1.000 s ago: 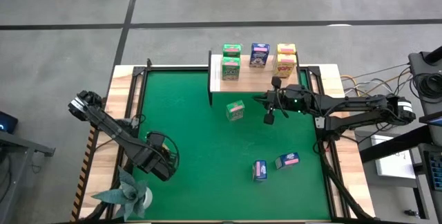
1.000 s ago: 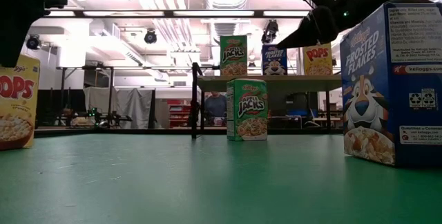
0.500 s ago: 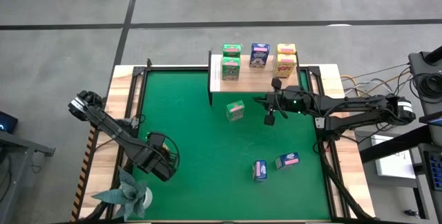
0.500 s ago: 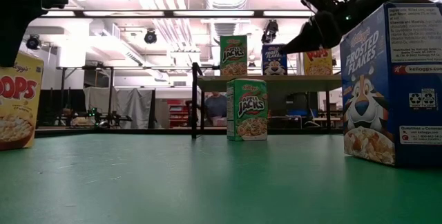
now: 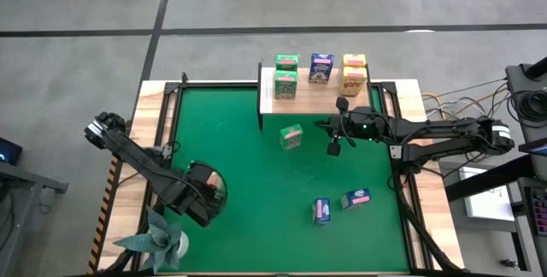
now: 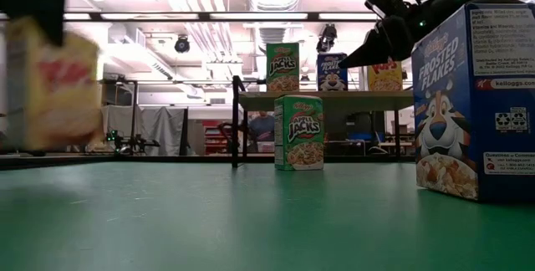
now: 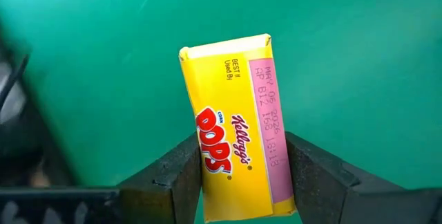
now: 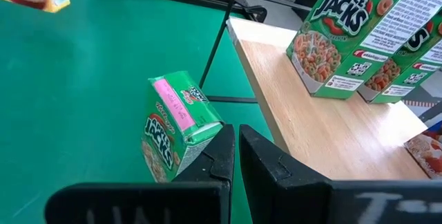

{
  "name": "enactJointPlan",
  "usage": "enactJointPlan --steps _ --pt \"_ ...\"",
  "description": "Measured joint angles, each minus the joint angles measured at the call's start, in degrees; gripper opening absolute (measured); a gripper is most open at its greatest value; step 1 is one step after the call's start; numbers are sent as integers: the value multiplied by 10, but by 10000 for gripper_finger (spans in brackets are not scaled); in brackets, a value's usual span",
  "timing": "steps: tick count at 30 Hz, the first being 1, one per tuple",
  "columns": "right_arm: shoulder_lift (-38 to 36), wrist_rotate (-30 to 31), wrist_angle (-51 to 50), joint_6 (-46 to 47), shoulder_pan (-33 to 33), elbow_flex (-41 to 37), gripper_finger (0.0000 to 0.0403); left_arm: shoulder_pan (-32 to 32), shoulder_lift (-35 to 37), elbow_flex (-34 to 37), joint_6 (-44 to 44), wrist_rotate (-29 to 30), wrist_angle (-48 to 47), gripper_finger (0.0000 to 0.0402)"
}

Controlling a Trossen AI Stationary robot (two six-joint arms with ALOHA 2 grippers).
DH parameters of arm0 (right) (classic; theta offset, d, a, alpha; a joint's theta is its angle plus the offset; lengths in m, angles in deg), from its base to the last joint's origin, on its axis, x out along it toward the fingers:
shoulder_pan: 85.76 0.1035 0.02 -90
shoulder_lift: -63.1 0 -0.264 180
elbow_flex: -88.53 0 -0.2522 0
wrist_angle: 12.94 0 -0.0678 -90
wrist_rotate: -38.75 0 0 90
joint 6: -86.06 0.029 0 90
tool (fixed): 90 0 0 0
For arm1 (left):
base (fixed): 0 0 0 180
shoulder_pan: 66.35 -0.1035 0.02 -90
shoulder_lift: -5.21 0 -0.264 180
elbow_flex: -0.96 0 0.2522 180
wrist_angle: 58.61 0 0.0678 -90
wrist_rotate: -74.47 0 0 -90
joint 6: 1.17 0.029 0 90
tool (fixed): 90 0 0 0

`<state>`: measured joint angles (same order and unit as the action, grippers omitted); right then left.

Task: Stack cereal on shelf
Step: Put the yellow cereal box on the shelf aligned with the other yellow cereal box

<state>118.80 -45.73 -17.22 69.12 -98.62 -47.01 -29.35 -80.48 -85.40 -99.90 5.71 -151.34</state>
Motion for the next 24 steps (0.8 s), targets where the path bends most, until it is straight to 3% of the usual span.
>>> enactJointPlan --steps 4,7,9,16,24 --pt "0 0 0 6 0 -2 13 -2 -4 -73 107 115 6 169" --pt "-1 0 0 -4 0 -11 13 -8 -9 -128 260 200 43 169" --pt "-3 0 -1 -9 0 -18 13 -14 -13 -161 386 225 84 169" --pt "-41 -1 -11 -7 2 -30 13 -66 -21 -211 774 244 232 169" --pt "-135 -44 -62 -6 17 -31 13 -176 -22 -211 1010 198 339 169"
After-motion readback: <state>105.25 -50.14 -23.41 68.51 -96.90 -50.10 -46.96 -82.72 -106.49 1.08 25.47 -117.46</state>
